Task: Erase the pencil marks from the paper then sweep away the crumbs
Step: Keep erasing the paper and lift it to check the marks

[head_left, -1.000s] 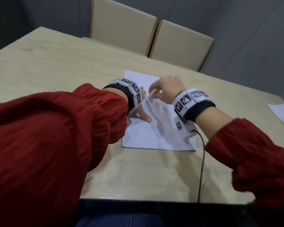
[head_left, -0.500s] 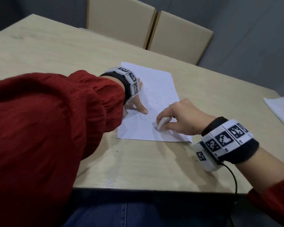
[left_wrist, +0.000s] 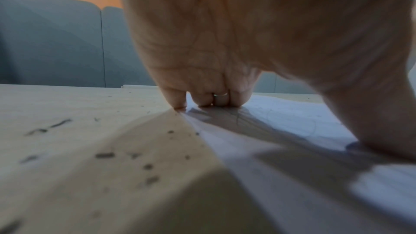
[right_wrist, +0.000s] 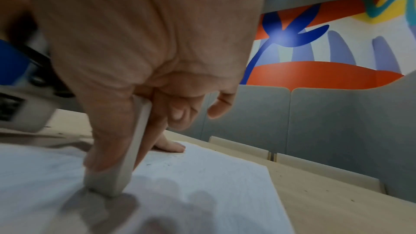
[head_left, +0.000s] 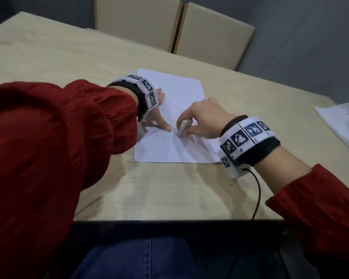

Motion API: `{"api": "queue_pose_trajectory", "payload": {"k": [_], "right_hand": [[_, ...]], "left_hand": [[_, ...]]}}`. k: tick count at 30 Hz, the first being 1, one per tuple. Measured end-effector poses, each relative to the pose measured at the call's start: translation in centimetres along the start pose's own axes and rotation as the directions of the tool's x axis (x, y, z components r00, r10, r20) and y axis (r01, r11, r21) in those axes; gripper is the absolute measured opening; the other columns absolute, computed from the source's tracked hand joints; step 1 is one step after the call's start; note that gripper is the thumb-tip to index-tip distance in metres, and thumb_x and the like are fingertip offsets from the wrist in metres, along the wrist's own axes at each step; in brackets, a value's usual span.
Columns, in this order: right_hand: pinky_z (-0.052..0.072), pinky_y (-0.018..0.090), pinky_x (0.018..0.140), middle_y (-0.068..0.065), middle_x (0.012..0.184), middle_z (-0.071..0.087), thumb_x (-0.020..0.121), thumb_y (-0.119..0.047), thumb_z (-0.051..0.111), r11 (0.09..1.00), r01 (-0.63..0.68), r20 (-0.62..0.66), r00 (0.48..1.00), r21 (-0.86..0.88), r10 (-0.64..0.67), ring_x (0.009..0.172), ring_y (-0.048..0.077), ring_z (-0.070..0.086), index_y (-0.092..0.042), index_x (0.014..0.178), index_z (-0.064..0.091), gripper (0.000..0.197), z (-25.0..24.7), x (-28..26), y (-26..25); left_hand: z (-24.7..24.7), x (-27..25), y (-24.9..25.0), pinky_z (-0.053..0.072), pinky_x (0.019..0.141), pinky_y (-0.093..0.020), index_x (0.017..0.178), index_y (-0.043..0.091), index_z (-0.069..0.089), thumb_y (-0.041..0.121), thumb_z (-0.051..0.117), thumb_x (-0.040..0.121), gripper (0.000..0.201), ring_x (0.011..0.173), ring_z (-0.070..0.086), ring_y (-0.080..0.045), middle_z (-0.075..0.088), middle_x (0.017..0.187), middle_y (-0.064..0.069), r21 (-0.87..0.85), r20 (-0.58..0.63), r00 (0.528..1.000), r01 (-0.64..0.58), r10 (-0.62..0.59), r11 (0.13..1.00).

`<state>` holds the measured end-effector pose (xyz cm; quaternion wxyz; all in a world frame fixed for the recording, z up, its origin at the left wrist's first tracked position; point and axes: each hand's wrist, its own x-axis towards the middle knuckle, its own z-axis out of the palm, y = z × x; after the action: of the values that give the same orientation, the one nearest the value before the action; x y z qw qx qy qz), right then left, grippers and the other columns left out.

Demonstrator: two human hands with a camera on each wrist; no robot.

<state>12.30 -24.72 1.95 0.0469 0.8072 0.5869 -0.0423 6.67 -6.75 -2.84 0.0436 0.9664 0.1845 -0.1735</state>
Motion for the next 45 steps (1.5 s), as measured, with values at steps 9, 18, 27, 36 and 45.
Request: {"api": "queue_pose_trajectory", "payload": {"k": [9, 18, 27, 36, 45], "right_hand": [[0.023, 0.021, 0.072, -0.041, 0.058, 0.049, 0.081, -0.035, 0.068, 0.997, 0.073, 0.137, 0.988, 0.004, -0.073, 0.056, 0.002, 0.042, -0.041, 0.088, 0.070, 0.009, -0.8, -4.5, 0.1], [0.026, 0.023, 0.077, -0.023, 0.055, 0.046, 0.080, -0.026, 0.065, 0.995, 0.004, 0.003, 1.000, 0.096, -0.005, 0.068, 0.015, 0.044, -0.036, 0.090, 0.074, 0.017, 0.0, -1.7, 0.0], [0.027, 0.017, 0.067, -0.024, 0.061, 0.060, 0.077, -0.032, 0.073, 0.977, -0.086, 0.228, 0.973, 0.194, 0.040, 0.063, 0.008, 0.047, -0.035, 0.083, 0.071, 0.007, 0.4, -8.5, 1.3], [0.046, 0.032, 0.092, -0.003, 0.116, 0.067, 0.086, -0.024, 0.066, 0.897, -0.216, 0.134, 0.975, 0.386, 0.177, 0.110, 0.018, 0.057, -0.025, 0.101, 0.059, 0.016, 1.3, -4.7, 3.3], [0.045, 0.036, 0.098, -0.001, 0.119, 0.065, 0.087, -0.008, 0.051, 0.918, -0.354, 0.241, 0.920, 0.180, 0.308, 0.116, 0.022, 0.054, -0.023, 0.098, 0.056, 0.019, 0.6, -2.6, 5.1]], "left_hand": [[-0.4, -0.1, 0.4, 0.029, 0.110, -0.042, 0.148, 0.002, 0.014, 0.074, 0.063, 0.071, 0.117, 0.136, 0.028, -0.031, 0.019, 0.151, -0.015, 0.026, 0.003, 1.000, 0.001, -0.001, 1.000], [-0.4, -0.4, 0.3, 0.012, 0.120, -0.046, 0.154, 0.007, -0.007, 0.075, 0.061, 0.071, 0.127, 0.149, 0.002, -0.028, -0.008, 0.162, -0.012, 0.031, 0.066, 0.998, -0.002, 0.000, 1.000], [-0.4, -0.7, 0.6, 0.020, 0.115, -0.044, 0.153, 0.004, -0.004, 0.076, 0.060, 0.070, 0.127, 0.146, 0.014, -0.032, -0.002, 0.161, -0.013, 0.029, 0.065, 0.998, 0.002, -0.004, 1.000], [-0.7, -1.4, 0.8, 0.025, 0.114, -0.043, 0.150, 0.003, 0.013, 0.077, 0.063, 0.065, 0.123, 0.142, 0.021, -0.033, 0.010, 0.157, -0.015, -0.038, 0.057, 0.997, 0.047, -0.045, 0.998], [-1.0, -3.5, 0.4, 0.037, 0.091, -0.031, 0.150, 0.005, 0.024, 0.058, 0.047, 0.093, 0.081, 0.124, 0.044, -0.027, 0.022, 0.158, -0.011, -0.003, 0.023, 1.000, 0.017, -0.017, 1.000]]}}
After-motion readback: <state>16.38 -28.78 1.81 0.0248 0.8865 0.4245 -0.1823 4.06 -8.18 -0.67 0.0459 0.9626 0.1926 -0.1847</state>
